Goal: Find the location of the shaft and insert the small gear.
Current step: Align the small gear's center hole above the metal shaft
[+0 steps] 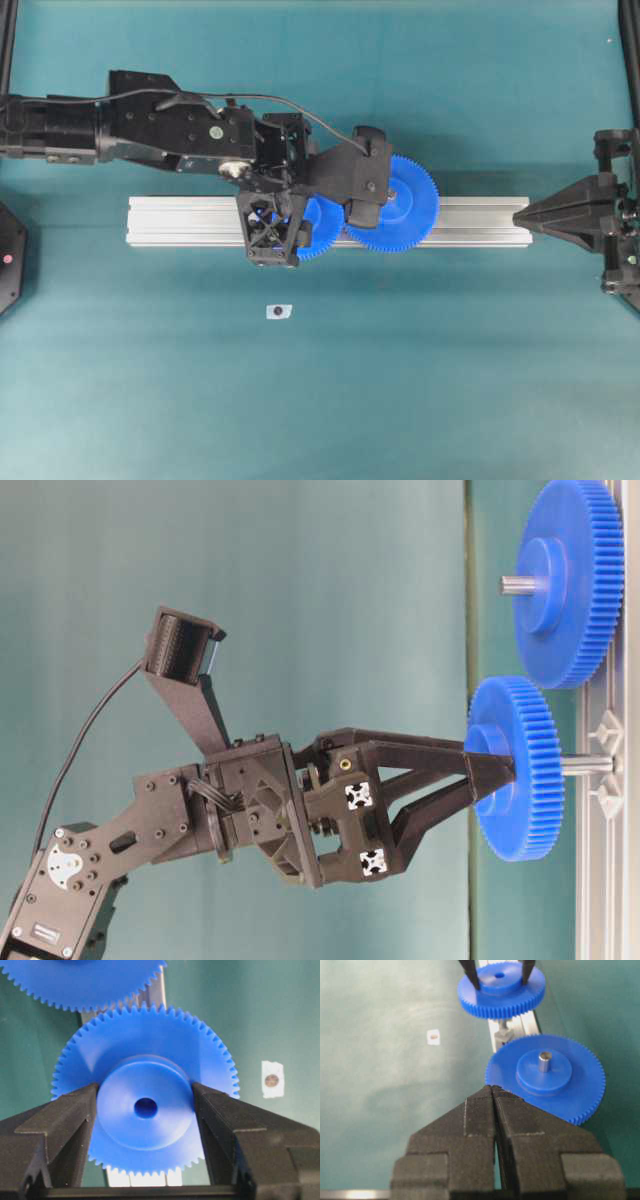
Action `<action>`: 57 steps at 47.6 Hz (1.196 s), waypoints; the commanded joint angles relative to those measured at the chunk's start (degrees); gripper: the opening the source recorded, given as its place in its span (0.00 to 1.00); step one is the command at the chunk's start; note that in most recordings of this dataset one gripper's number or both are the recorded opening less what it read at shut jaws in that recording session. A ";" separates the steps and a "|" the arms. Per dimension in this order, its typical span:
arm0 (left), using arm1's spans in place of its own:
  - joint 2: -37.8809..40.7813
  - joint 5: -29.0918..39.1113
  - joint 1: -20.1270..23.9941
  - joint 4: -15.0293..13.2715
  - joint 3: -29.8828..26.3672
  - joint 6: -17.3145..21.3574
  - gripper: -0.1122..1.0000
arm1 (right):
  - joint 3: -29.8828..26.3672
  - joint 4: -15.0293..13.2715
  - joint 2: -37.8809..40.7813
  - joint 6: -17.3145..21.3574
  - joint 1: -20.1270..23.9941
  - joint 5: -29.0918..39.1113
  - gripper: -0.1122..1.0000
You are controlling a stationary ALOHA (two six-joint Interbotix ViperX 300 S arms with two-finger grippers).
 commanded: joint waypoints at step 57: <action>1.58 1.58 1.23 0.35 -3.78 -0.79 0.77 | -0.53 0.09 0.26 0.53 -0.18 -0.26 0.11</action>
